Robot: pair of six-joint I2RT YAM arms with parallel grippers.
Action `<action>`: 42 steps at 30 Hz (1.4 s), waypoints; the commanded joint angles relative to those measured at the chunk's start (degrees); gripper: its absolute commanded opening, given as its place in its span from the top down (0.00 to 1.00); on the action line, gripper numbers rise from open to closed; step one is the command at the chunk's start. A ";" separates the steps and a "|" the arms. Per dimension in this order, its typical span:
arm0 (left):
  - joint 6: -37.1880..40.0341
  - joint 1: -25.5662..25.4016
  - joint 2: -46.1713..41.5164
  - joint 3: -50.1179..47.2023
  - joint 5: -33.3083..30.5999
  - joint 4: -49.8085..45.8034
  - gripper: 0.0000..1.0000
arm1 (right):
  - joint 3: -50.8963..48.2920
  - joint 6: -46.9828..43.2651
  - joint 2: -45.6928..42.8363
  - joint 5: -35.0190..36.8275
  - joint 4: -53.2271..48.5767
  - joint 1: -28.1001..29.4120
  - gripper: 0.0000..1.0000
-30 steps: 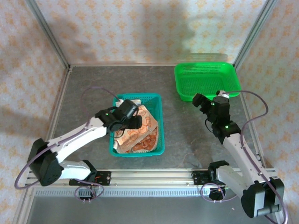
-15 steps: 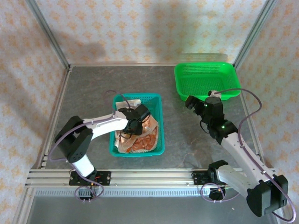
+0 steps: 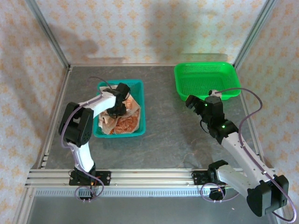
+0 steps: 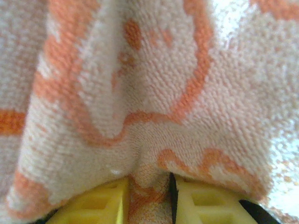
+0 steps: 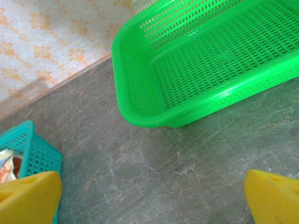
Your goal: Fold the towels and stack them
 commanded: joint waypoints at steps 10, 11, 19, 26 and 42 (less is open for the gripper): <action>15.84 16.73 17.73 25.39 -8.59 -7.65 0.65 | 6.09 1.04 5.31 0.04 -1.67 1.10 0.01; 16.38 17.51 18.92 26.91 -8.99 -7.67 0.63 | 6.48 1.13 5.68 -0.03 -1.79 1.17 0.01; 15.91 24.86 26.29 38.95 -11.89 -7.72 0.48 | 8.11 2.74 7.52 -0.58 -3.62 2.27 0.01; 13.22 29.89 29.47 49.80 -4.78 -10.28 0.39 | 10.79 2.42 10.70 -0.50 -4.54 3.77 0.01; 12.77 26.67 24.72 46.98 5.06 -7.53 0.31 | 10.70 3.37 12.29 -0.51 -3.56 5.84 0.01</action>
